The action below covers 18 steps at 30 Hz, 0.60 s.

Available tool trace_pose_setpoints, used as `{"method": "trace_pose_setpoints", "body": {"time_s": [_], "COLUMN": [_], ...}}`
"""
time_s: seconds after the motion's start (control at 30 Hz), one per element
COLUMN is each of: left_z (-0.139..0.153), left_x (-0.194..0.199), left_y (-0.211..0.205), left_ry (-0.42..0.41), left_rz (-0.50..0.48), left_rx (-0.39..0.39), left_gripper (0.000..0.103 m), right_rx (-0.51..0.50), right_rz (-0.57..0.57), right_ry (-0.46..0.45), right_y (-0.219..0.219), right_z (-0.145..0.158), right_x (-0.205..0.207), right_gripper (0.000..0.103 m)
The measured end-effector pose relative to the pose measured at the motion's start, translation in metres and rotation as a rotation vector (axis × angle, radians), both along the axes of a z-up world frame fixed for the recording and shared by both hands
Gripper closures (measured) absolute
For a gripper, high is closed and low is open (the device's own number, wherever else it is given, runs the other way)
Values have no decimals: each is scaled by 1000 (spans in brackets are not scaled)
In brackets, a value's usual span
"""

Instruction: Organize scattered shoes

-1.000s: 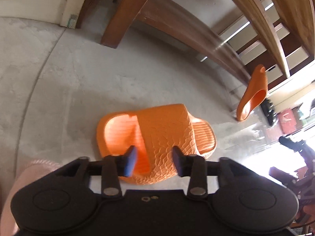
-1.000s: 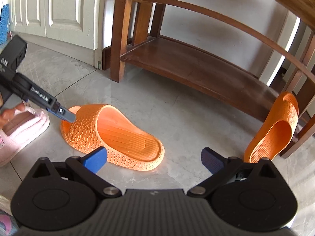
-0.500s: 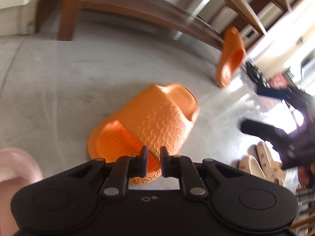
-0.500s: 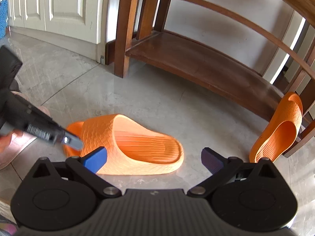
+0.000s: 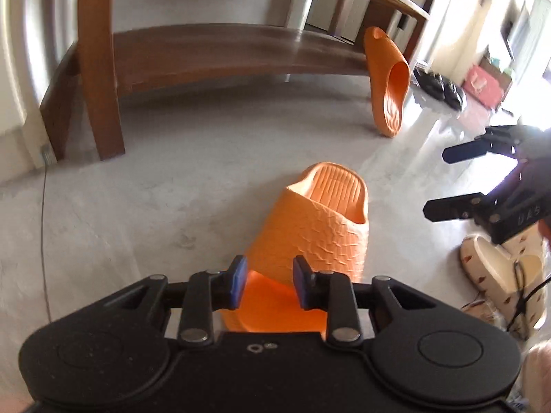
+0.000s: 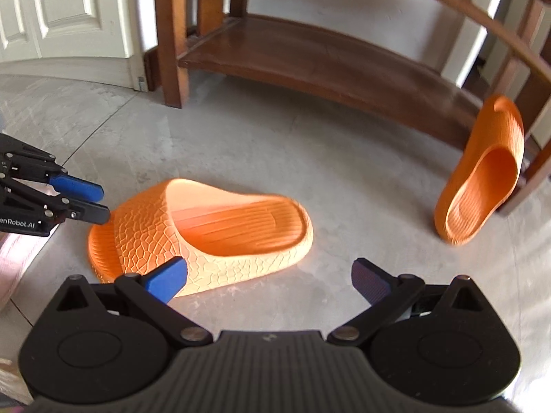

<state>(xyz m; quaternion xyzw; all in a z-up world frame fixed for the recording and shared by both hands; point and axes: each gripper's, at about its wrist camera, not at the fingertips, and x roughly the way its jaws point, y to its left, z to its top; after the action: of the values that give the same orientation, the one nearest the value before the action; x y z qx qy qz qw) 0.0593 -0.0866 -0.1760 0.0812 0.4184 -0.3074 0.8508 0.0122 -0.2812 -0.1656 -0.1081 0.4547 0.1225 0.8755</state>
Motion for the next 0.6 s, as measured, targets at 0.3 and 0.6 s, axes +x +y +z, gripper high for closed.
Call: {"method": "trace_pose_setpoints", "body": {"time_s": [0.3, 0.6], "left_z": [-21, -19], "left_x": [-8, -16], "left_y": [-26, -66], "left_ry": [-102, 47], "left_rz": [-348, -219], "left_rx": [319, 184], "left_gripper": [57, 70], "right_rx": [13, 4], "right_rz": [-26, -63], "right_ry": [28, 21], "right_y": [-9, -27], "right_z": [-6, -7], "right_x": [3, 4], "right_gripper": [1, 0]}}
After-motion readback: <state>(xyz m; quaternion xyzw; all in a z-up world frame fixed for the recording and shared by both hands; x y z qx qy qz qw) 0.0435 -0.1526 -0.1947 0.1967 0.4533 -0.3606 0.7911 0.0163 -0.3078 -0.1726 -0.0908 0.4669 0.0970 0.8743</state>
